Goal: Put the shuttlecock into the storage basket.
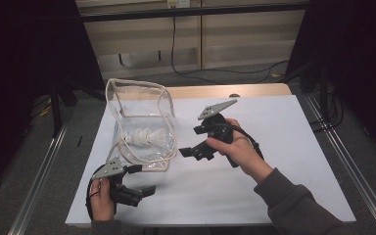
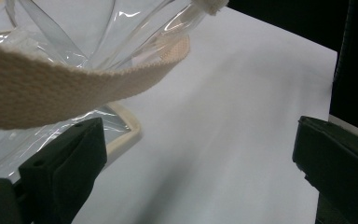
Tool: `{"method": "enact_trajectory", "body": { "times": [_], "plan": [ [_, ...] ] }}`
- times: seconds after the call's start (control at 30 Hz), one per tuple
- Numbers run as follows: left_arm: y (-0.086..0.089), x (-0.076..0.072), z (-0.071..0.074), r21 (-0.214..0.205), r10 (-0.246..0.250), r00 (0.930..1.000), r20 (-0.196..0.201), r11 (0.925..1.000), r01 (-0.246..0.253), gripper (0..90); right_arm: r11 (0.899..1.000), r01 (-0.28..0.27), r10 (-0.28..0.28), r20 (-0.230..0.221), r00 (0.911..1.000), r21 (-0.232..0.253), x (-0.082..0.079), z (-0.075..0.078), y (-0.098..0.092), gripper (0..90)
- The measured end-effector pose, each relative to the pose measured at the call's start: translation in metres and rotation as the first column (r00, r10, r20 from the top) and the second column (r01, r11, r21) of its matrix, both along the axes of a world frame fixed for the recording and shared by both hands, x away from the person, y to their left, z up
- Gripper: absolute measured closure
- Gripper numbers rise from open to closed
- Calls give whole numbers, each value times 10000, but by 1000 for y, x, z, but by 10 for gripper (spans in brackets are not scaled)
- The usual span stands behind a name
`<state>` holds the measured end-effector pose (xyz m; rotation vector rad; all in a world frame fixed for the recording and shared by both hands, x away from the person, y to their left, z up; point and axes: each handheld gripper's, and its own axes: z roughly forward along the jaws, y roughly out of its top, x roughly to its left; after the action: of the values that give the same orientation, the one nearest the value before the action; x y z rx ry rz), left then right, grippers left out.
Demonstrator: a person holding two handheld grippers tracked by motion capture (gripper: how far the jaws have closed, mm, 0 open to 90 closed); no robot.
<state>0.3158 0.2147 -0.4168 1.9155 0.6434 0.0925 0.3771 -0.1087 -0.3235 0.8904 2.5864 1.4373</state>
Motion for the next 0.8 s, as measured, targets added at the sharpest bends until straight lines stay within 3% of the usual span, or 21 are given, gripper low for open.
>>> {"method": "enact_trajectory", "body": {
  "times": [0.57,0.8],
  "plan": [
    [2,0,0,78,11,10000,22,10000,-11,29,9995,309,-310,-166,9994,-96,-5,-27,-30,48],
    [2,-1,1,21,28,10000,37,10000,-28,29,9989,376,-376,-4,9993,-278,-9,-35,-39,48]
  ]
}}
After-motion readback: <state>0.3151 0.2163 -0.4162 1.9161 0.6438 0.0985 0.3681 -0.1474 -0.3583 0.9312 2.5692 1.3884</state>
